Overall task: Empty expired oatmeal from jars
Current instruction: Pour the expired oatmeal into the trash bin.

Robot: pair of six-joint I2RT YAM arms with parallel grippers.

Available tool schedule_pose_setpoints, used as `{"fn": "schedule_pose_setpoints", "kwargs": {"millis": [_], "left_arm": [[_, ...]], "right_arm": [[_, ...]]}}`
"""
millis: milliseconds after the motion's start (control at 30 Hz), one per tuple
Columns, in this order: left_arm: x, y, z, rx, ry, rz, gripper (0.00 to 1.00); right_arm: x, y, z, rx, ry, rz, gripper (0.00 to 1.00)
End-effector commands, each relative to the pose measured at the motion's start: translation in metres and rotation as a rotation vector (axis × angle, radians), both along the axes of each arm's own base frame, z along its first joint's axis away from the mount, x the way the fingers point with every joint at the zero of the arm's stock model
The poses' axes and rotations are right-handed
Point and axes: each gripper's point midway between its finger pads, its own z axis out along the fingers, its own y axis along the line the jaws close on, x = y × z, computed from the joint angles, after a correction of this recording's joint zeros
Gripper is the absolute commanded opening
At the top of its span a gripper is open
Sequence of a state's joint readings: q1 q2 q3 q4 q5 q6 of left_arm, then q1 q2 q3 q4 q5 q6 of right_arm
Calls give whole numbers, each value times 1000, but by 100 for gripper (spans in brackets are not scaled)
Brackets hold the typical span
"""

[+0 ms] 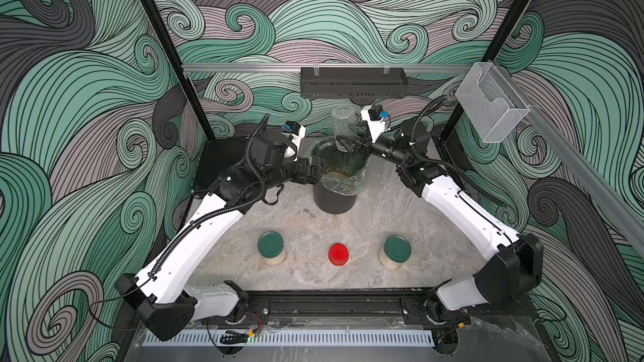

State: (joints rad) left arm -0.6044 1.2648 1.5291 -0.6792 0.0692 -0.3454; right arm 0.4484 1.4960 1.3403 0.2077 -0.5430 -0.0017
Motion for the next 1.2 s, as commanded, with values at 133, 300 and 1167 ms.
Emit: {"fn": "schedule_pose_setpoints", "kwargs": {"millis": [133,300,1167], "left_arm": [[-3,1,10,-15,-32,-12,95],[3,1,21,-37,-37,13,95],[17,-60,81,-138,-188,-264,98]], "right_arm": [[24,6,-59,-79,120,-18,0],[11,5,-17,-88,5,20,0],[-61,14,2,-127,-39,260,0]]}}
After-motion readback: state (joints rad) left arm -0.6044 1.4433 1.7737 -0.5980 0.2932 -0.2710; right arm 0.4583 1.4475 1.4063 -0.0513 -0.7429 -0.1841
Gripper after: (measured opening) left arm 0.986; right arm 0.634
